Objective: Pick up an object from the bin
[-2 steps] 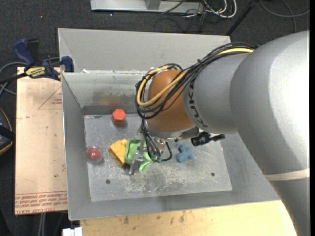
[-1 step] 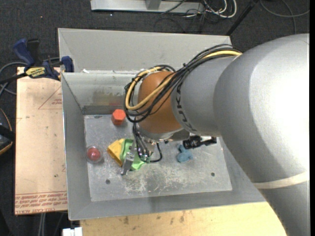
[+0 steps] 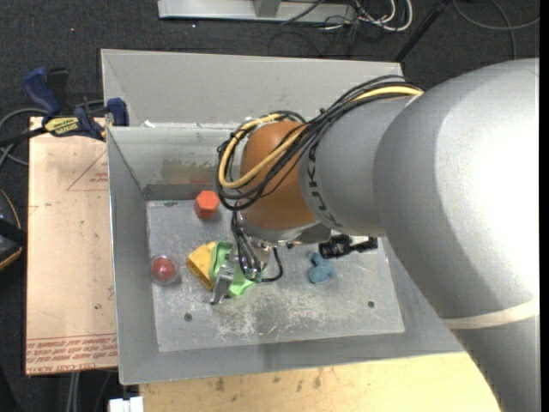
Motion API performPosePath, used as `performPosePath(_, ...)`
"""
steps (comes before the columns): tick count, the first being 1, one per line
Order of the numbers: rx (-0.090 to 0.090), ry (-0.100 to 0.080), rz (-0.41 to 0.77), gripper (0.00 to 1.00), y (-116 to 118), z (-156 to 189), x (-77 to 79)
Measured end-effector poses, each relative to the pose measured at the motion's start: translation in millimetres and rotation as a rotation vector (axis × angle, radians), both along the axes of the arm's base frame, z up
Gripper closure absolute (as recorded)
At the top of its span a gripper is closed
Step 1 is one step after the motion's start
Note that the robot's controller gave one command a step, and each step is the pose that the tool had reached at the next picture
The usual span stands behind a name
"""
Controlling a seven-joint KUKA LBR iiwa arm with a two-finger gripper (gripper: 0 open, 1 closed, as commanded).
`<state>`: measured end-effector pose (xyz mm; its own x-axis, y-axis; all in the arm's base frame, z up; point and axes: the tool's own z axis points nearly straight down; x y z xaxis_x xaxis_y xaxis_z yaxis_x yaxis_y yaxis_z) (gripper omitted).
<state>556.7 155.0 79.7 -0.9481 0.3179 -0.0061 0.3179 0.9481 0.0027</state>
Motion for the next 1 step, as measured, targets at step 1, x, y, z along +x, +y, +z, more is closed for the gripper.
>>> performPosePath(1, 0.01, -0.012, -0.165, 0.0, 0.9, -2.3, -5.5)
